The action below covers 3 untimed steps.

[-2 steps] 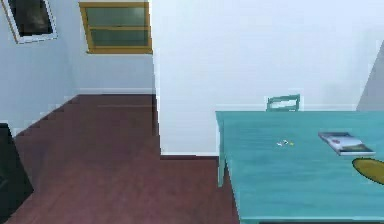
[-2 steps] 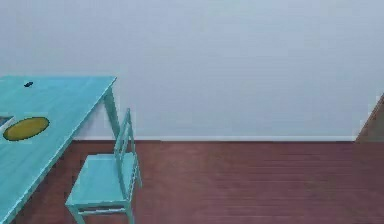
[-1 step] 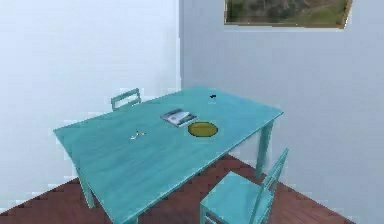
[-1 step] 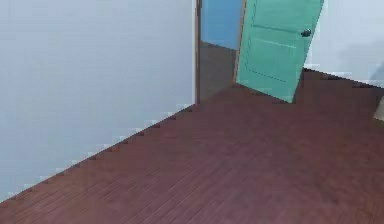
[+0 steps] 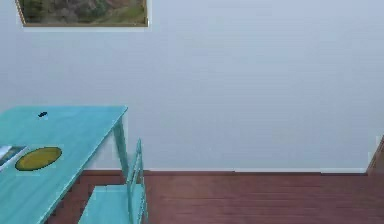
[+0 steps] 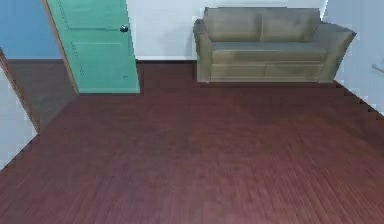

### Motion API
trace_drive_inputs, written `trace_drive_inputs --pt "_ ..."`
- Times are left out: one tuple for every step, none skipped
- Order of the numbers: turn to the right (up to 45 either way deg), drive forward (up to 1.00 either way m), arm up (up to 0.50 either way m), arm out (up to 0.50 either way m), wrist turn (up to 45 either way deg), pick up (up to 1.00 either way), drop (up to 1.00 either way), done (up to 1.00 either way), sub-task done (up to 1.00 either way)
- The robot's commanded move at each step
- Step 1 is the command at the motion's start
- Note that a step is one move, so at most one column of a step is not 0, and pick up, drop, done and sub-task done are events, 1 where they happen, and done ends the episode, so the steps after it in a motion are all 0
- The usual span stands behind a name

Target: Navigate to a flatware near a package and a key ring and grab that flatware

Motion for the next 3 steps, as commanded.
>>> trace_drive_inputs --pt "42.0 0.00 0.00 0.00 0.0 0.00 0.00 0.00 0.00" --pt "0.0 0.10 0.00 0.00 0.0 0.00 0.00 0.00 0.00" --pt "-45.0 0.00 0.00 0.00 0.0 0.00 0.00 0.00 0.00"
